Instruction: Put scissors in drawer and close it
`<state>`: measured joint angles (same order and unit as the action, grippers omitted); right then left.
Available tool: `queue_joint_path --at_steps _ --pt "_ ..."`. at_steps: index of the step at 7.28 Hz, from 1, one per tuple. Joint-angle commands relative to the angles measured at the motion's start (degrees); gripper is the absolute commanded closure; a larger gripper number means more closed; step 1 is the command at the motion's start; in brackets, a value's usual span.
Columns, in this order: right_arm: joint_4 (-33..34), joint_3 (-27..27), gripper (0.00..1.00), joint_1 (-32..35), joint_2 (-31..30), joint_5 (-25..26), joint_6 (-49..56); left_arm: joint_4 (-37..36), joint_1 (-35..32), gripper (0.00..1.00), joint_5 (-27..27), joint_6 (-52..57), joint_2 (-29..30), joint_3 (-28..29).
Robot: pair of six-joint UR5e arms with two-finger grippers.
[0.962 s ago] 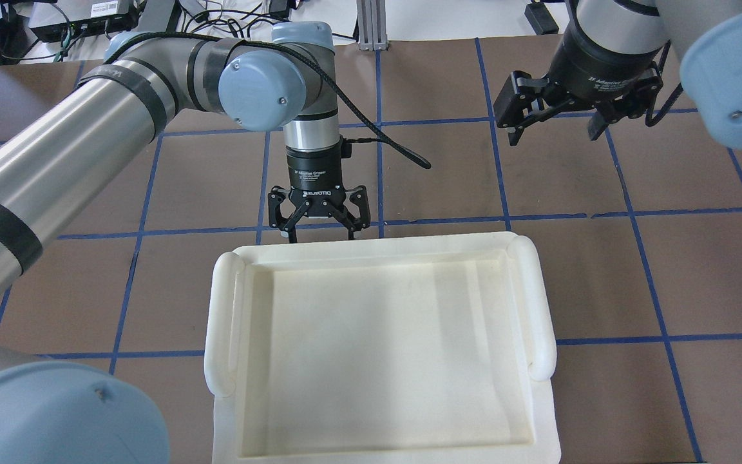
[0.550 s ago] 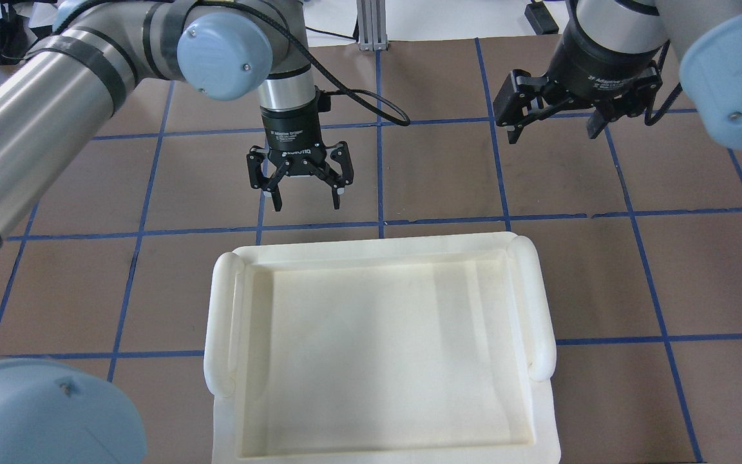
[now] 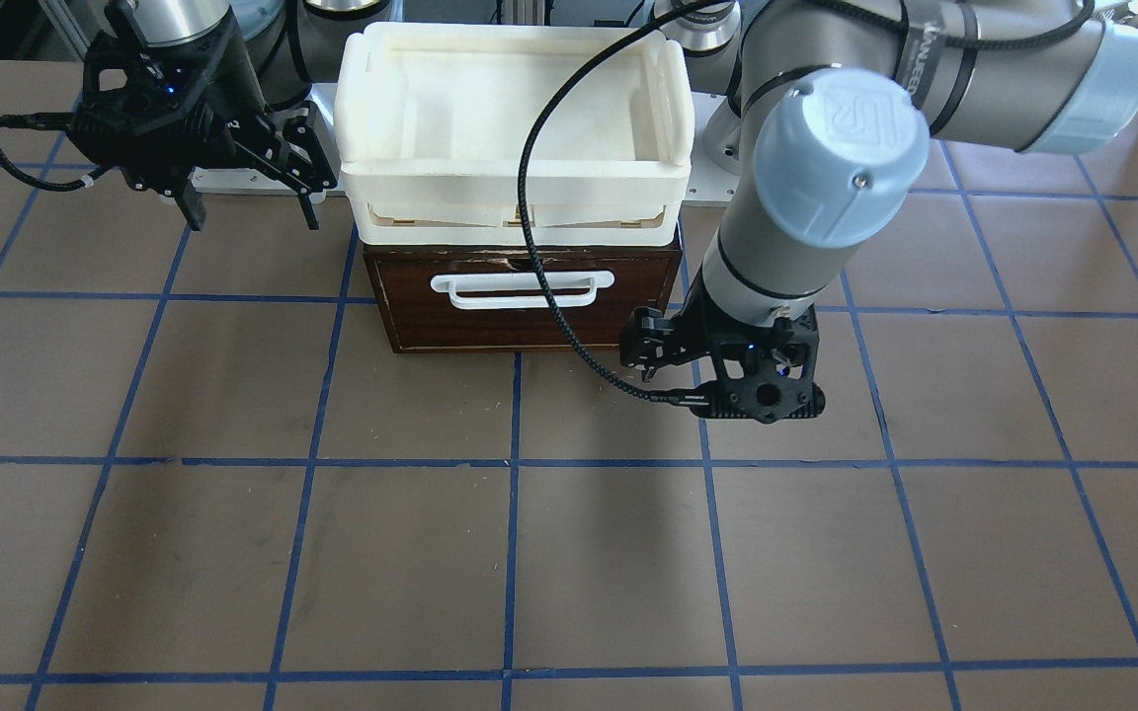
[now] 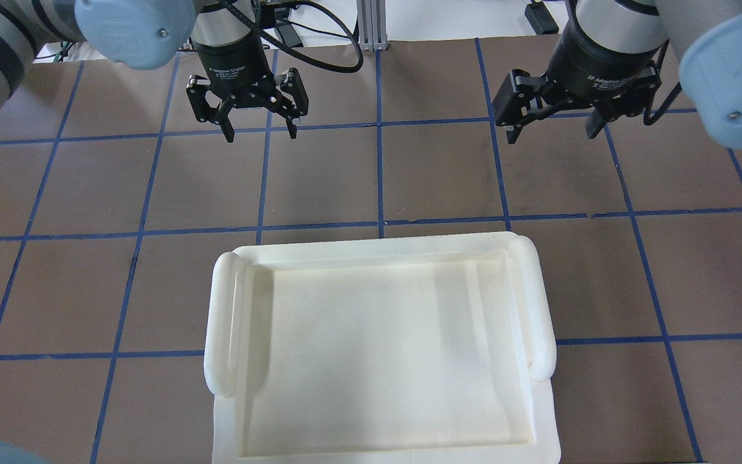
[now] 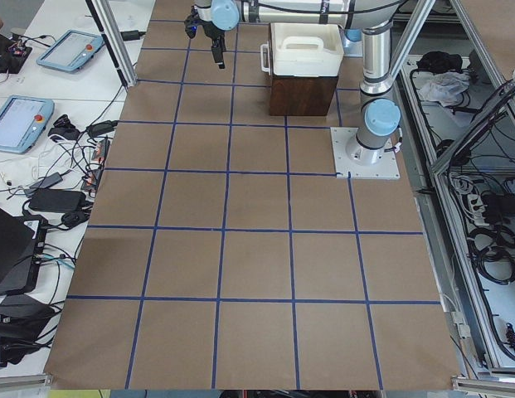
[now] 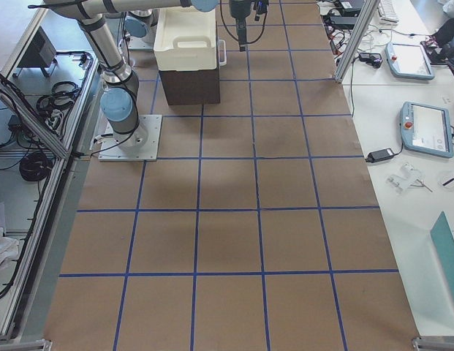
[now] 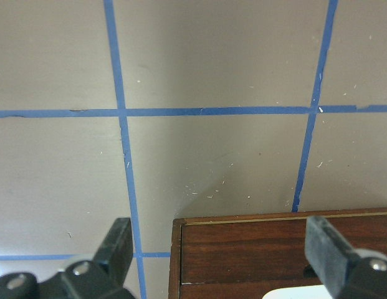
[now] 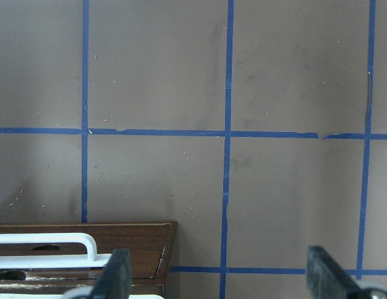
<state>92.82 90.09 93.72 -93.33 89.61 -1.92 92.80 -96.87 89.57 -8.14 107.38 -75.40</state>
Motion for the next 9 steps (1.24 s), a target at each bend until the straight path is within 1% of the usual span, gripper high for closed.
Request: queue_joint_path --at_steps 1,2,3,4,5,8,9 --pt "0.0 0.0 0.0 0.0 0.0 0.0 -0.1 -2.9 2.4 0.0 1.1 0.6 -6.8 -2.3" --pt "0.1 0.0 0.0 -0.1 0.0 0.0 -0.1 -3.9 2.7 0.0 1.1 0.8 -9.5 -4.4" --pt "0.0 0.0 0.0 0.0 0.0 0.0 -0.1 -6.5 3.4 0.0 1.2 0.8 -11.6 -8.3" --pt "-0.1 0.0 0.0 -0.1 0.0 0.0 -0.1 -13.6 3.2 0.0 1.4 0.8 -13.2 -12.1" --pt "0.0 0.0 0.0 -0.1 0.0 0.1 -0.1 -14.0 3.1 0.0 1.5 0.8 -14.6 -13.0" --pt "0.1 0.0 0.0 -0.1 0.0 0.0 -0.1 -8.0 3.3 0.0 1.4 0.8 -15.3 -11.3" --pt "0.0 0.0 0.0 -0.1 0.0 0.0 -0.1 -8.1 3.4 0.0 1.3 0.8 -15.3 -11.3"
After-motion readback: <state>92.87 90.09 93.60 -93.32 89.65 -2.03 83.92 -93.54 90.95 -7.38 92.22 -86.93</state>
